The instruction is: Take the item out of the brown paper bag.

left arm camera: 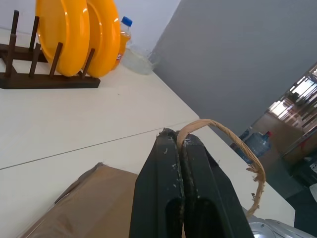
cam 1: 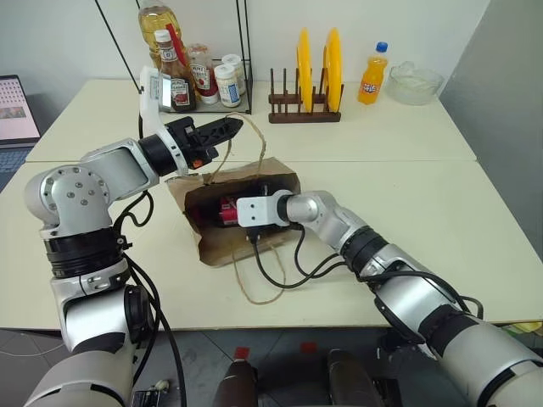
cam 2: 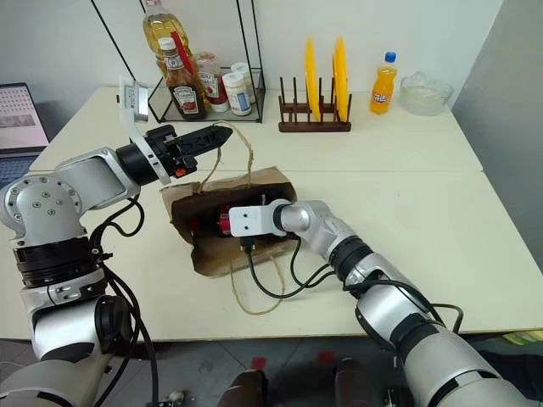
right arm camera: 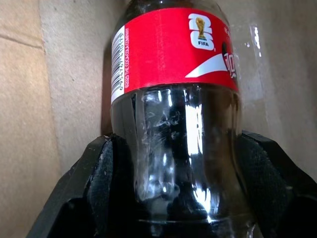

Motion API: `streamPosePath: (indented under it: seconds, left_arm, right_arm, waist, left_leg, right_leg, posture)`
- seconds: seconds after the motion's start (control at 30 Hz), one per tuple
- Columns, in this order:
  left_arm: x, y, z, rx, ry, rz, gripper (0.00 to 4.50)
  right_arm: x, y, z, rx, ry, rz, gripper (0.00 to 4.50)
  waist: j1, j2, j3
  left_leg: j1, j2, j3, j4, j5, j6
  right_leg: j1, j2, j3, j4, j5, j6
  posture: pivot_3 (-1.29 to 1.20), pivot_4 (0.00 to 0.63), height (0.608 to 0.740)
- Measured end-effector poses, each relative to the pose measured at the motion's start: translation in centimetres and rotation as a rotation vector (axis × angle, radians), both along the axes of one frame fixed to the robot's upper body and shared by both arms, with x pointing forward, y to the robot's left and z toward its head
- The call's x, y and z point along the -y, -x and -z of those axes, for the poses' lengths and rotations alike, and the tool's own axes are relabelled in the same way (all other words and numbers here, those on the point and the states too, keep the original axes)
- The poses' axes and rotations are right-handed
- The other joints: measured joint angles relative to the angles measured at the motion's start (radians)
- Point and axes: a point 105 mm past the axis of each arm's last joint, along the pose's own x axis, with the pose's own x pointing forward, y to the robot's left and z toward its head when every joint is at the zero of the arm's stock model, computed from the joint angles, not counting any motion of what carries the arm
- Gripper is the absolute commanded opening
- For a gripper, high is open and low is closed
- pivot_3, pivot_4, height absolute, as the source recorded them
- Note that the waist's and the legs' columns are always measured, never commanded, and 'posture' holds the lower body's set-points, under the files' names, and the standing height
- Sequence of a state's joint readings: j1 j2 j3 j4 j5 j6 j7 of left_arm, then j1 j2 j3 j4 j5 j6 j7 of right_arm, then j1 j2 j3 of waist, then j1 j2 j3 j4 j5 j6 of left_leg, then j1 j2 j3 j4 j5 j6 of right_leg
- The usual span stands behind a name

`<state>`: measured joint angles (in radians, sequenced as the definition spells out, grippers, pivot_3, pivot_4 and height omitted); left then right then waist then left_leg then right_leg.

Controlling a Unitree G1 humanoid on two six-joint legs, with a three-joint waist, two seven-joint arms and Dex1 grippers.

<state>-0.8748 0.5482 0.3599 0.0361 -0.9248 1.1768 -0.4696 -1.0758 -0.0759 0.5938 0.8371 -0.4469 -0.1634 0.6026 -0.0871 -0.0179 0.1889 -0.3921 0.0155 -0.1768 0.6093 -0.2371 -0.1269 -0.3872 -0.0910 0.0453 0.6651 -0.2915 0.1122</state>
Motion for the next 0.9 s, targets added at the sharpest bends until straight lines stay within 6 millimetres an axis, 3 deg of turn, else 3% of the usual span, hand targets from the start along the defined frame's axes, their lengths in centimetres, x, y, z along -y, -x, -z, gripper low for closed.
streamPosePath:
  seconds: [0.1, 0.3, 0.9]
  left_arm:
    - [0.0, 0.0, -0.1, 0.009, 0.004, -0.001, 0.0]
    - [0.1, -0.1, -0.2, 0.021, 0.009, -0.001, 0.0]
    - [0.4, -0.7, 0.4, 0.01, 0.009, 0.019, 0.0]
  right_arm:
    - [0.8, 0.8, -0.1, -0.057, -0.06, -0.015, 3.16]
    - [1.7, 4.3, -0.7, -0.297, -0.283, -0.082, 3.16]
    - [8.1, 11.9, -7.7, -0.5, -0.52, -0.219, 3.16]
  waist:
    - [0.0, 0.0, 0.0]
    - [-0.002, 0.0, 0.0]
    - [0.004, 0.0, 0.0]
  left_leg:
    - [0.0, 0.0, 0.0, 0.0, 0.0, 0.0]
    - [-0.001, 0.0, 0.0, 0.0, 0.0, 0.0]
    - [-0.001, 0.0, 0.0, 0.0, 0.0, 0.0]
  right_leg:
    - [0.0, 0.0, 0.0, 0.0, 0.0, 0.0]
    - [-0.001, 0.0, 0.0, 0.0, 0.0, 0.0]
    - [0.0, 0.0, 0.0, 0.0, 0.0, 0.0]
  posture:
    - [0.0, 0.15, 0.74]
    - [0.0, 0.15, 0.74]
    - [0.0, 0.15, 0.74]
